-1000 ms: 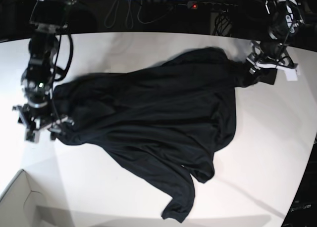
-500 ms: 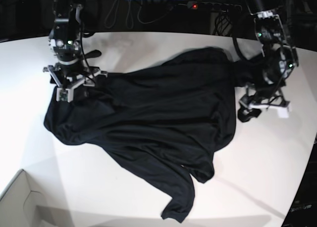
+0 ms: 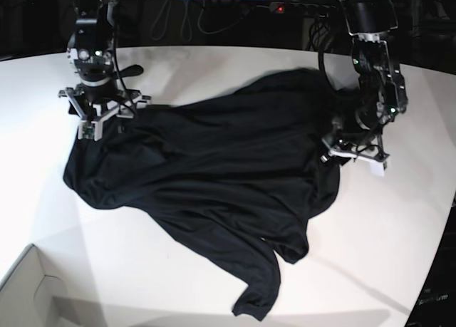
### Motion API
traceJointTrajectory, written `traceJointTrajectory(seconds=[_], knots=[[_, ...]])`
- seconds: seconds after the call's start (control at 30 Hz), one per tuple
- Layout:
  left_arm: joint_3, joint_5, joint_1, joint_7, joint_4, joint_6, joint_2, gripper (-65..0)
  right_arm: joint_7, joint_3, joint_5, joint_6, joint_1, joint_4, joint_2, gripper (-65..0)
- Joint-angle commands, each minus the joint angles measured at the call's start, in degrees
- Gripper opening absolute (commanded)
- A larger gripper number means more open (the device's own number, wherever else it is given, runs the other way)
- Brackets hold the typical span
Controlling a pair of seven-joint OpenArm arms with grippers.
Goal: Layout the t-shirt on the table in an organized manner, then fold the t-shirt properly
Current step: 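Lay the shirt down flat and release with both grippers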
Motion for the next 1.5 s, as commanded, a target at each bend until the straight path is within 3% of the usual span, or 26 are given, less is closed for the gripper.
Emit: traceJointTrajectory(seconds=[0.0, 0.1, 0.2, 0.37, 0.7, 0.87, 0.97, 1.1, 1.47], knots=[[-0.3, -0.3, 0.0, 0.7, 0.6, 0.4, -0.4, -47.2, 1.5, 0.1, 0.0, 0.1, 0.2, 1.2, 0.1, -26.2], [-0.3, -0.2, 0.1, 0.7, 3.4, 0.3, -0.5, -65.0, 1.6, 0.1, 0.0, 0.1, 0.2, 1.2, 0.1, -26.3], [-0.4, -0.2, 0.2, 0.8, 7.6, 0.3, -0.5, -64.1, 1.4, -1.6, 0.0, 1.0, 0.2, 1.1, 0.3, -26.3], [-0.4, -0.2, 0.8, 0.8, 12.6, 0.4, -0.5, -65.0, 1.6, -5.2, -0.2, 8.8, -1.1, 0.9, 0.3, -25.7], [-0.4, 0.3, 0.5, 0.7, 12.7, 0.5, -0.5, -65.0, 1.7, -11.8, -0.3, 8.9, -0.6, -3.8, 3.5, -23.8], [-0.4, 0.4, 0.5, 0.7, 12.7, 0.5, -0.5, -65.0, 1.8, -12.0, -0.3, 8.9, 0.9, -6.7, 3.8, -24.9], [-0.4, 0.4, 0.5, 0.7, 12.7, 0.5, -0.5, -65.0, 1.8, -11.9, -0.3, 8.9, 1.4, -7.4, 3.9, -36.0], [-0.4, 0.4, 0.5, 0.7, 12.7, 0.4, -0.5, -65.0, 1.7, -11.9, -0.3, 8.9, 0.9, -6.2, 4.9, -63.8], [-7.8, -0.1, 0.3, 0.7, 13.2, 0.4, -0.4, -65.0, 1.8, -7.0, -0.3, 9.0, -5.9, 2.3, 5.8, -65.0]])
